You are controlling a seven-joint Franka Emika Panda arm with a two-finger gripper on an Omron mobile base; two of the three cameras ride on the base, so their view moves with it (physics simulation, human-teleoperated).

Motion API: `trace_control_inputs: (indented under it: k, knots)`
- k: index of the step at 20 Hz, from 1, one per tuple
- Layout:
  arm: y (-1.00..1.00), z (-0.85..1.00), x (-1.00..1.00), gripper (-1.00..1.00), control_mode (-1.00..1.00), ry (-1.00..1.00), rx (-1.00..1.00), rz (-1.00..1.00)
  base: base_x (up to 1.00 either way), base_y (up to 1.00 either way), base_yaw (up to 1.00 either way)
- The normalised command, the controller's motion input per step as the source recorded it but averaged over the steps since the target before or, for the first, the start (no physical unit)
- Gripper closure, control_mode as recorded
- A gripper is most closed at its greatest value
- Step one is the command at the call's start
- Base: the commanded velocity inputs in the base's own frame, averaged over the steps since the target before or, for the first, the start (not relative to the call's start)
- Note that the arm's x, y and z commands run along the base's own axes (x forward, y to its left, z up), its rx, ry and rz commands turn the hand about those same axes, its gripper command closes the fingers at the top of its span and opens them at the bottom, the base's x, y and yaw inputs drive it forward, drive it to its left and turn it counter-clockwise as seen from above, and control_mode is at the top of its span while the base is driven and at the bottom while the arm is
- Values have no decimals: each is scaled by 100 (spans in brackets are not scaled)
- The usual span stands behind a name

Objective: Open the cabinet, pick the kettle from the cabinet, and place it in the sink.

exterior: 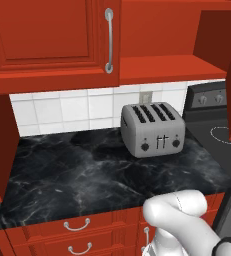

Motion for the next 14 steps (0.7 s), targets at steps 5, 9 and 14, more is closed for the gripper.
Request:
trace_control_inputs:
  k: [5,9,14]
  knots:
    - [-1,2,-43,-100,-100,4,-3,-5,0,0,0]
    - [10,4,-42,-100,-100,9,-3,-6,0,0,0]
    - [23,9,-31,-100,-100,23,0,-9,0,0,0]
